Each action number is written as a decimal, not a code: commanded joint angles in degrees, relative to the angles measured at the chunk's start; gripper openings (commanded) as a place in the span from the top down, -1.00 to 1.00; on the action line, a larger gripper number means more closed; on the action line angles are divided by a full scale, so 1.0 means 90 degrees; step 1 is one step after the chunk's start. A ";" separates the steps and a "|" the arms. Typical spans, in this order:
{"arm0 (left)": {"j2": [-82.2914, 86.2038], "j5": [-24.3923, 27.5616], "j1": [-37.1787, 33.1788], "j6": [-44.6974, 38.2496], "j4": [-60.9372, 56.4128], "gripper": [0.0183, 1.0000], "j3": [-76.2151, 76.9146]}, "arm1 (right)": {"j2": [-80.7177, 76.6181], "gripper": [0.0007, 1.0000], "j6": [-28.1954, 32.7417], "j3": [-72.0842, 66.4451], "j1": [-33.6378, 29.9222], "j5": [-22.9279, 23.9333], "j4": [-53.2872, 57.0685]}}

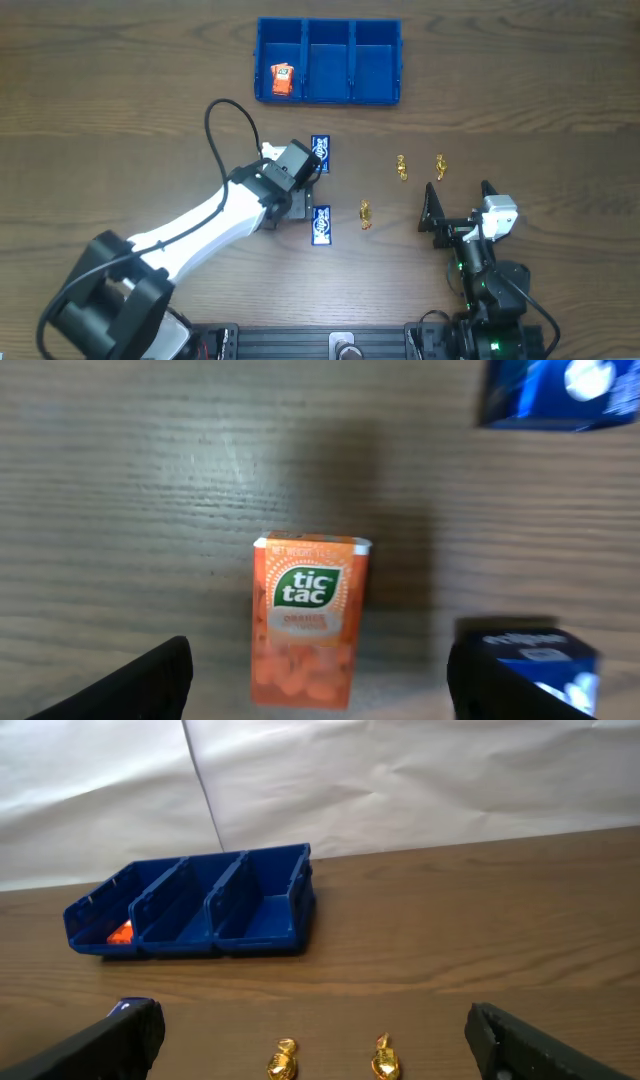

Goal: Sort Candies Into Trays

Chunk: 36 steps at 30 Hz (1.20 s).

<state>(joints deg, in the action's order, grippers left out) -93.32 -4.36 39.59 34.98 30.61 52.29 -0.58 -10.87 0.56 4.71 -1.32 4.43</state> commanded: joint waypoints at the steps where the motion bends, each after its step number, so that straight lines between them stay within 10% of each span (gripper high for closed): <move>1: -0.0301 0.0017 0.0000 0.0117 -0.0194 -0.64 0.0002 | 0.0046 -1.00 0.0032 -0.0012 -0.0032 0.0034 0.0036; 11: -0.0580 0.0136 -0.0194 0.0112 -0.0270 -0.50 0.0002 | 0.0046 -1.00 0.0032 -0.0012 -0.0032 0.0034 0.0036; 25: -0.0668 0.0136 -0.0194 0.0117 -0.0313 0.39 0.0002 | 0.0046 -1.00 0.0032 -0.0012 -0.0032 0.0036 0.0036; 36: -0.0347 -0.0097 -0.0221 0.0109 -0.0393 0.44 0.0250 | 0.0046 -1.00 0.0032 -0.0012 -0.0032 0.0034 0.0036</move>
<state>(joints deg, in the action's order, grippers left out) -98.48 -2.98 38.06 36.01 26.70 52.31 -0.58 -10.90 0.56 4.71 -1.32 4.43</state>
